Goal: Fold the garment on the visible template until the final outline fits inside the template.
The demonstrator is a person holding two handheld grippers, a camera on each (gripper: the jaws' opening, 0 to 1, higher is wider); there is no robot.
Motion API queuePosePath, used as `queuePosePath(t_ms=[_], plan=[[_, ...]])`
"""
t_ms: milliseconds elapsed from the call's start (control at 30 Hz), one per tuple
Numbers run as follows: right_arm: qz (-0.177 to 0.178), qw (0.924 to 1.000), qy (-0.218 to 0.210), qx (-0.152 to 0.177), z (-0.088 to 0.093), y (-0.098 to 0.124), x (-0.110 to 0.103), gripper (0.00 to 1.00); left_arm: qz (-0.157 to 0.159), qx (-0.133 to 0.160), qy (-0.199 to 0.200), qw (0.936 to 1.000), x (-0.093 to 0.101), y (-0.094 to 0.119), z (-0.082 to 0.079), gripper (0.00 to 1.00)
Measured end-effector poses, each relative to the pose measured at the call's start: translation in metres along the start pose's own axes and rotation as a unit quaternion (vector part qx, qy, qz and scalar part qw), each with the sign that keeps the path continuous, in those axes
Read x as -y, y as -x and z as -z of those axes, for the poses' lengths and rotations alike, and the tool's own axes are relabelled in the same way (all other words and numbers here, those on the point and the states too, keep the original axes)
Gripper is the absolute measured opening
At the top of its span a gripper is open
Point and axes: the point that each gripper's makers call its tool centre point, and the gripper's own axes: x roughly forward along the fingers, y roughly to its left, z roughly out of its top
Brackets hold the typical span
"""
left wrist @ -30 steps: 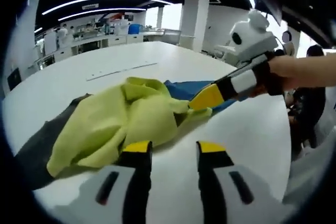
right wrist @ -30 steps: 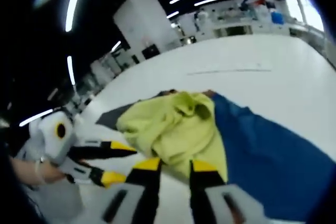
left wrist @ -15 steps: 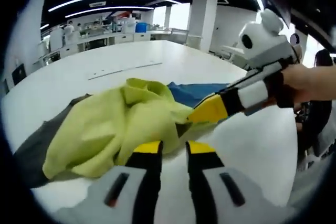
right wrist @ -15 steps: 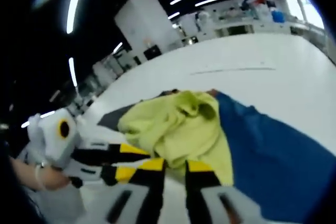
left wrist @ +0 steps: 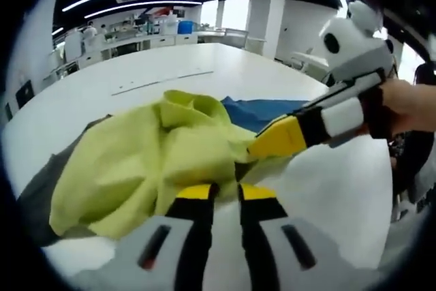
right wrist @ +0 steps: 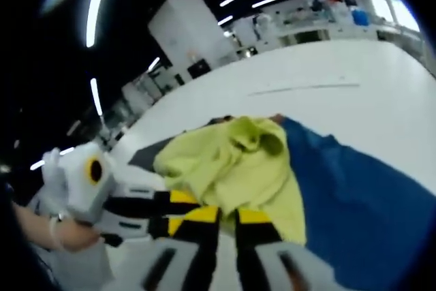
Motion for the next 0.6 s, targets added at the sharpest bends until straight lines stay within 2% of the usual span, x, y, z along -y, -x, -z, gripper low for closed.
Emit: queuePosePath(t_ms=[133, 267, 600], plan=[[-0.003, 1.0000, -0.002, -0.001, 0.0012, -0.0004, -0.0023, 0.02, 0.001, -0.004, -0.008, 1.0000, 0.0021, 0.0000, 0.0013, 0.11], [-0.005, 1.0000, -0.004, -0.002, 0.0024, -0.0011, -0.0032, 0.02, -0.001, -0.010, -0.035, 0.9993, 0.0037, -0.0019, 0.0036, 0.11], [-0.007, 1.0000, -0.002, -0.007, 0.0038, -0.0017, -0.0023, 0.00, 0.002, -0.015, -0.054, 0.9984, -0.0003, -0.0026, 0.0059, 0.05]])
